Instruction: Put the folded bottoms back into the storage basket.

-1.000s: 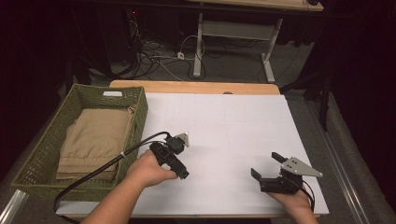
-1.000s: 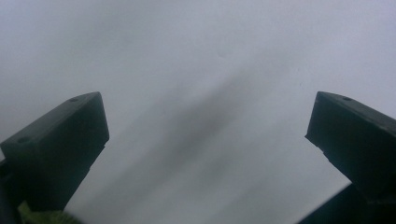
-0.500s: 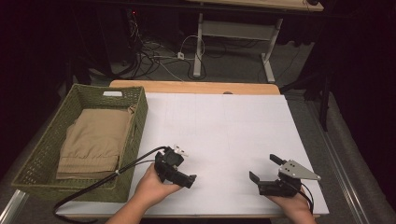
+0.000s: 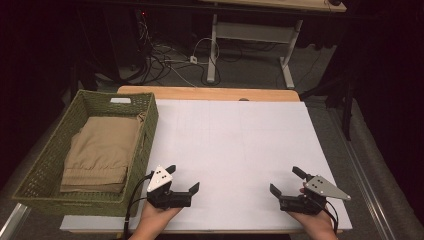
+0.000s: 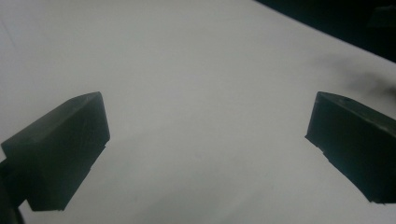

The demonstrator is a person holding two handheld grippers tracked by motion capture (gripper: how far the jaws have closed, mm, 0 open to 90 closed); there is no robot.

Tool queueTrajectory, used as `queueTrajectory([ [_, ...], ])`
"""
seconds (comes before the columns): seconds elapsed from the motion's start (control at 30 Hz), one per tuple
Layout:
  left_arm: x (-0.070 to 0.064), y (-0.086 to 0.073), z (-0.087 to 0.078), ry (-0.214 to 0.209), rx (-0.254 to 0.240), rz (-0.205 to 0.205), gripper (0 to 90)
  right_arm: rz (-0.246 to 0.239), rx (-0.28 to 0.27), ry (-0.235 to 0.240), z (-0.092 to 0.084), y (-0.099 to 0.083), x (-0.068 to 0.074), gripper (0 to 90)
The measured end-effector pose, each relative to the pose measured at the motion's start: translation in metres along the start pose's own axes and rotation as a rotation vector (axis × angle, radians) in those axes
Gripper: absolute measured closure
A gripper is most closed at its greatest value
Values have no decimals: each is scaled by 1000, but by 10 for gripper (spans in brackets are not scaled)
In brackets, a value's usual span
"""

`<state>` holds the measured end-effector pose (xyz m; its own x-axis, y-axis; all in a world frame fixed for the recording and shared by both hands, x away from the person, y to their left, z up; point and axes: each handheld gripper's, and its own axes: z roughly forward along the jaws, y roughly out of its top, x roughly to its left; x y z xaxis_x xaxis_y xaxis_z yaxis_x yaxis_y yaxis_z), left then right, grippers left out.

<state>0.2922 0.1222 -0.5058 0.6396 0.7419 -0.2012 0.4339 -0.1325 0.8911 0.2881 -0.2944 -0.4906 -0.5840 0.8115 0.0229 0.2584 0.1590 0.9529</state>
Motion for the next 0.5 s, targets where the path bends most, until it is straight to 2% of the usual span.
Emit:
queueTrajectory([
  [0.03, 0, 0, 1, 4, 16, 13, 0, 3, -6, 1, 0, 0, 0, 1],
  [0.07, 0, 1, 2, -13, 14, 16, 0, 3, -12, 0, 0, 0, -1, 1],
  [0.13, 0, 0, 1, -23, -11, 19, 0, 7, -26, 1, 1, 1, -1, 1],
  [0.27, 0, -1, 0, -36, -15, 26, 0, 4, -47, -7, 3, 3, -2, 1],
  [0.5, -2, -2, 1, -32, -10, 39, 0, -21, -33, -8, -2, 2, 2, 2],
])
